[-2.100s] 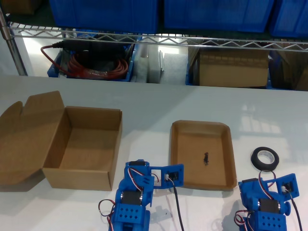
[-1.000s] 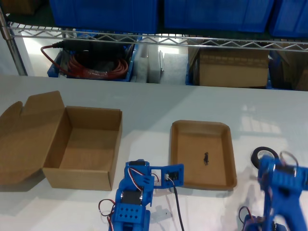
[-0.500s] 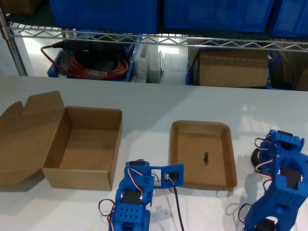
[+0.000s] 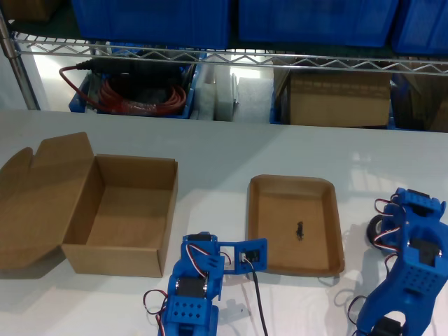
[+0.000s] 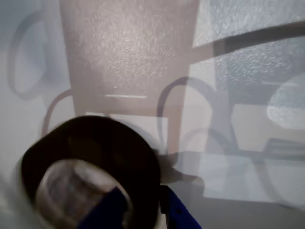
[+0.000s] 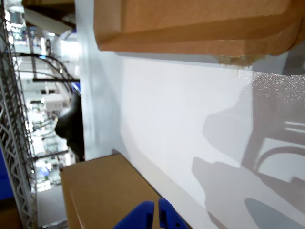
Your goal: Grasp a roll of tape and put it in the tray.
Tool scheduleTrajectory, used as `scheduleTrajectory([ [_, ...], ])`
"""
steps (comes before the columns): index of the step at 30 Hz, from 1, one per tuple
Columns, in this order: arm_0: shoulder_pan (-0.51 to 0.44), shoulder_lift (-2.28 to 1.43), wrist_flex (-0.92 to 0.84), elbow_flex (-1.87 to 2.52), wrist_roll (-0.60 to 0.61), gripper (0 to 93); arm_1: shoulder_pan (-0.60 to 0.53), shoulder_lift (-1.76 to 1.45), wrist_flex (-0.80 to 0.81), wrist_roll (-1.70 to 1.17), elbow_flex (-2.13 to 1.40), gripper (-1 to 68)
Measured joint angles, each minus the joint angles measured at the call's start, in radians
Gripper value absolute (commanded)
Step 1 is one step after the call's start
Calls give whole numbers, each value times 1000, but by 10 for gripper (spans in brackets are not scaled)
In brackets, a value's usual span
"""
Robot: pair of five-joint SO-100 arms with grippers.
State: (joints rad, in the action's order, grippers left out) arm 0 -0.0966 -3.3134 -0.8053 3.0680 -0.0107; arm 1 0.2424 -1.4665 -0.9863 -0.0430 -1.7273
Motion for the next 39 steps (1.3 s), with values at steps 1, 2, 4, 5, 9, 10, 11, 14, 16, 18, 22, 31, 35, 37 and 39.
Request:
scheduleTrajectory([
  [1, 0, 0, 0, 0, 0, 2, 5, 0, 2, 0, 0, 0],
  [2, 0, 0, 0, 0, 0, 2, 5, 0, 2, 0, 0, 0],
  [4, 0, 0, 0, 0, 0, 2, 5, -5, 2, 6, 0, 0],
  [5, 0, 0, 0, 0, 0, 2, -2, -17, 2, 9, -2, 1],
  [9, 0, 0, 0, 0, 0, 2, -55, -118, 6, 12, -2, 1],
  [10, 0, 0, 0, 0, 0, 2, -84, -158, 8, 12, -9, 1],
  [11, 0, 0, 0, 0, 0, 2, -114, -190, 6, 12, -14, 1],
  [14, 0, 0, 0, 0, 0, 2, -232, -272, -9, 8, -29, 1],
  [16, 0, 0, 0, 0, 0, 2, -330, -304, -32, 6, -52, 1],
  [18, 0, 0, 0, 0, 0, 2, -442, -308, -77, 0, -61, 0],
  [22, 0, 0, 0, 0, 0, 2, -630, -308, -141, -2, -92, 0],
  [31, 0, 0, 0, 0, 0, 2, -712, -236, -147, -17, -101, 0],
  [35, 0, 0, 0, 0, 0, 2, -712, -216, -146, -17, -100, 31],
  [37, 0, 0, 0, 0, 0, 2, -712, -215, -146, -21, -100, 185],
  [39, 0, 0, 0, 0, 0, 2, -712, -215, -146, -28, -100, 276],
])
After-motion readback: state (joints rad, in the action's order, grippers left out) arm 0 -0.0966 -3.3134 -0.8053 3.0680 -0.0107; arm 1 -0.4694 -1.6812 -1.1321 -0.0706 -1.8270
